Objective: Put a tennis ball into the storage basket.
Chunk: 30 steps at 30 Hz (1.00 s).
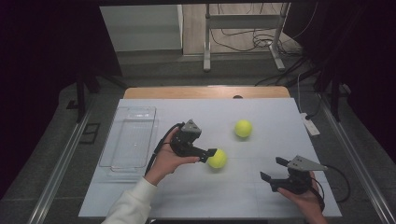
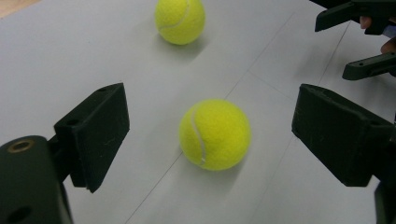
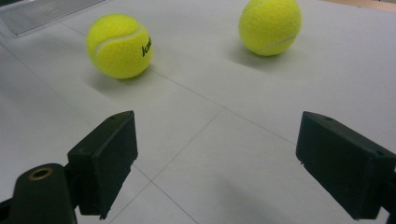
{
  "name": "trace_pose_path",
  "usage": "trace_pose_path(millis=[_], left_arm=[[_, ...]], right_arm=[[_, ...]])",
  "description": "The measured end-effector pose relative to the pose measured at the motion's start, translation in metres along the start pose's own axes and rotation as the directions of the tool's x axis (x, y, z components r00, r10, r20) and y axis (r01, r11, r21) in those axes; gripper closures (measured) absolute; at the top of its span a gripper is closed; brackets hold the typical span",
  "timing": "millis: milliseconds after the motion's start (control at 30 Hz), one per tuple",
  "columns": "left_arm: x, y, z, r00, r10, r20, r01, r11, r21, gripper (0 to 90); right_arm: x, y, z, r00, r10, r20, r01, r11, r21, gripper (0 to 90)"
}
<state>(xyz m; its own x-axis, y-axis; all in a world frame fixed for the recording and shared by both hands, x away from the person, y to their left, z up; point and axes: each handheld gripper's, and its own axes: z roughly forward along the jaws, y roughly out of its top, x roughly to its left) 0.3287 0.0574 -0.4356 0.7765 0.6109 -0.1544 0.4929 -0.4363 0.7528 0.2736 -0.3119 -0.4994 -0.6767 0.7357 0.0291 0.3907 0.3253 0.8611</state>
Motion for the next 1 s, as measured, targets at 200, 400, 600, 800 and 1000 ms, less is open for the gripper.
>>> trace_pose_path(millis=[200, 400, 600, 800, 1000], left_arm=[[0.000, 0.002, 0.005, 1.0000, 0.005, 0.006, -0.005, 0.9999, 0.010, 12.4], [-0.001, 0.005, 0.011, 1.0000, 0.005, 0.008, -0.005, 0.9997, 0.024, 12.4], [0.000, 0.010, 0.016, 0.9999, -0.001, 0.011, 0.000, 0.9995, 0.032, 12.4], [0.000, 0.014, 0.023, 0.9996, -0.009, 0.025, 0.007, 0.9989, 0.047, 12.4], [0.000, 0.017, 0.029, 0.9994, -0.010, 0.033, 0.008, 0.9976, 0.068, 12.4]], right_arm=[[-0.001, -0.001, 0.000, 1.0000, 0.007, -0.003, -0.007, 1.0000, -0.003, 13.2], [-0.001, 0.000, -0.001, 1.0000, 0.005, 0.000, -0.005, 1.0000, -0.005, 13.2], [-0.001, 0.000, 0.000, 1.0000, 0.005, -0.004, -0.006, 1.0000, -0.007, 13.2], [-0.001, -0.001, 0.000, 1.0000, 0.007, -0.003, -0.007, 1.0000, -0.006, 13.2], [-0.002, -0.001, -0.001, 1.0000, 0.009, -0.001, -0.009, 0.9999, -0.006, 13.2]])
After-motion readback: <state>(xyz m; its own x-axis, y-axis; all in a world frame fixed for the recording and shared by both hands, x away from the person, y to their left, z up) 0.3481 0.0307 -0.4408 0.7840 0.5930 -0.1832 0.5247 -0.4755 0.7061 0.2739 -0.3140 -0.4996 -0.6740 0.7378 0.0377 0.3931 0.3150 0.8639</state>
